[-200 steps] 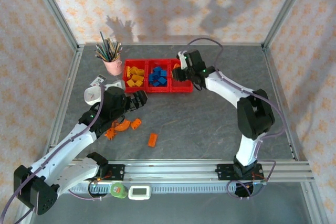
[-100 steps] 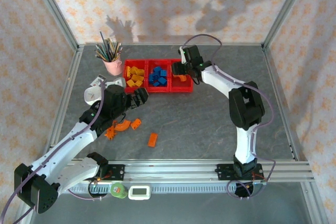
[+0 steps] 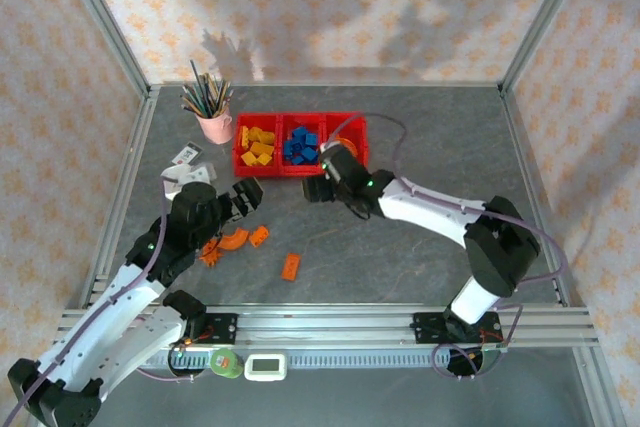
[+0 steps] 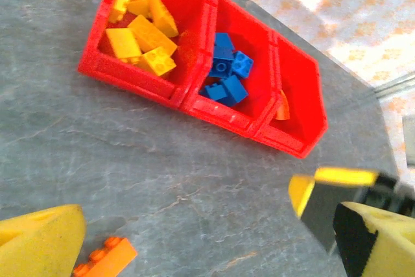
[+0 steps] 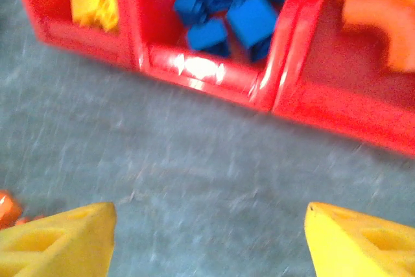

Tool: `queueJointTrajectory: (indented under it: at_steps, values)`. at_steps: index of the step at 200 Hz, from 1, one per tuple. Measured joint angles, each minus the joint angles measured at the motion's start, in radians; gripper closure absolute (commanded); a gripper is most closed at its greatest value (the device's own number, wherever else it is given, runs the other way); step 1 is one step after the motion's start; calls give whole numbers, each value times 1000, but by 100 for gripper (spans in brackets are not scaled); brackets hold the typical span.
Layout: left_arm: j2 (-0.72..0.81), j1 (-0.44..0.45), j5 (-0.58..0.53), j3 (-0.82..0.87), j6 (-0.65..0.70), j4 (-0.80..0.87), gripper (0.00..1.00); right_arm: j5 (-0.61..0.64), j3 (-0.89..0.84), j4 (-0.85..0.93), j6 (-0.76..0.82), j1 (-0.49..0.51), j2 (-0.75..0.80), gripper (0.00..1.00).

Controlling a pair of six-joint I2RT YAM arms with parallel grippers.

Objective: Sort the legos into containers by color
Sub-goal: Pick up the lego from the bottom-center of the table.

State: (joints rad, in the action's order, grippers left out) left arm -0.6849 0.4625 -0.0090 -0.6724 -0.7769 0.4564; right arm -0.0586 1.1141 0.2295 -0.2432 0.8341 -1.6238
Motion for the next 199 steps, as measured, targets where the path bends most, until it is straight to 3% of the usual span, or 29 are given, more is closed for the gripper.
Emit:
queueJointTrajectory:
  at_steps: [53,88,149,199]
  values:
    - [97,0,-45,30,-62,105,1,112,-105,3,-188,278,4,17]
    - [130,0,-79,30,-87,164,1,182,-88,4,-280,394,-65,12]
    - [140,0,-106,30,-97,192,1,314,59,97,-349,503,-291,5]
    - [140,0,-108,30,-97,192,1,370,79,186,-394,526,-319,12]
